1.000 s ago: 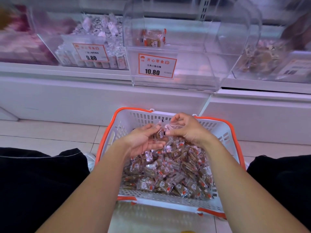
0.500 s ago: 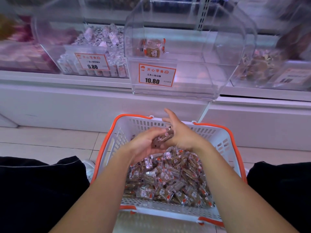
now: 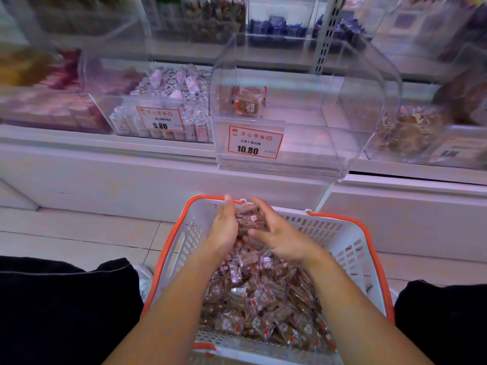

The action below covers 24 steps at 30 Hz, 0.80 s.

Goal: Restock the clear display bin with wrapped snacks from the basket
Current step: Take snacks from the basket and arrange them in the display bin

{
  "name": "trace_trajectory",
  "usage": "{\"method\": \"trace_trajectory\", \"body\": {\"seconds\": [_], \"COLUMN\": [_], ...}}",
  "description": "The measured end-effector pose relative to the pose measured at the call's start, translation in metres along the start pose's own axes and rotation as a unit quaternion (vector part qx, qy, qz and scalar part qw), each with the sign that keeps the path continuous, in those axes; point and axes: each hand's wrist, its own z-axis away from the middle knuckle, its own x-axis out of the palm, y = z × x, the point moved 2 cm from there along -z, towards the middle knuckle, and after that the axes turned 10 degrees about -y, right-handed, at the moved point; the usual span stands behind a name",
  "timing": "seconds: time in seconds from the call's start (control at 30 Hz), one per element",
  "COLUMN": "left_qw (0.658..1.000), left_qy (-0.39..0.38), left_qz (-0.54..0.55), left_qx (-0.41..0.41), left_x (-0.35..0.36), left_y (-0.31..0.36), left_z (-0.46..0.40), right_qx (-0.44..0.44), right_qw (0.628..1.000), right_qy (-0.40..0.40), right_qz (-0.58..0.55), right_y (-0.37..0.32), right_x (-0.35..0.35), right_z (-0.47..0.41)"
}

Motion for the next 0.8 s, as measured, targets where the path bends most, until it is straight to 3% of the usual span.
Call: {"method": "trace_trajectory", "body": {"seconds": [0.13, 0.27, 0.53, 0.67, 0.8], "left_qw": [1.0, 0.992, 0.99, 0.98, 0.951], "left_qy": [0.027, 0.097, -0.006, 0.077, 0.075], "left_qz": [0.008, 0.014, 0.062, -0.076, -0.123], "left_qx": [0.012, 0.082, 0.13, 0.166, 0.274], "left_x": [-0.003, -0.009, -0.009, -0.016, -0.021], "left_y": [0.013, 0.03, 0.082, 0.112, 0.159], "left_z": [0.006, 0.021, 0.057, 0.08, 0.093], "right_qx": [-0.005, -0.055, -0.112, -0.159, -0.211], "right_qw": [0.999, 0.988, 0.991, 0.986, 0.953], "right_qy": [0.0, 0.079, 0.068, 0.04, 0.165], "right_qz": [0.05, 0.118, 0.016, 0.011, 0.142], "right_y": [-0.017, -0.044, -0.093, -0.122, -0.169], "right_x": [0.002, 0.001, 0.025, 0.045, 0.027], "right_z": [0.004, 0.009, 0.028, 0.041, 0.054]}}
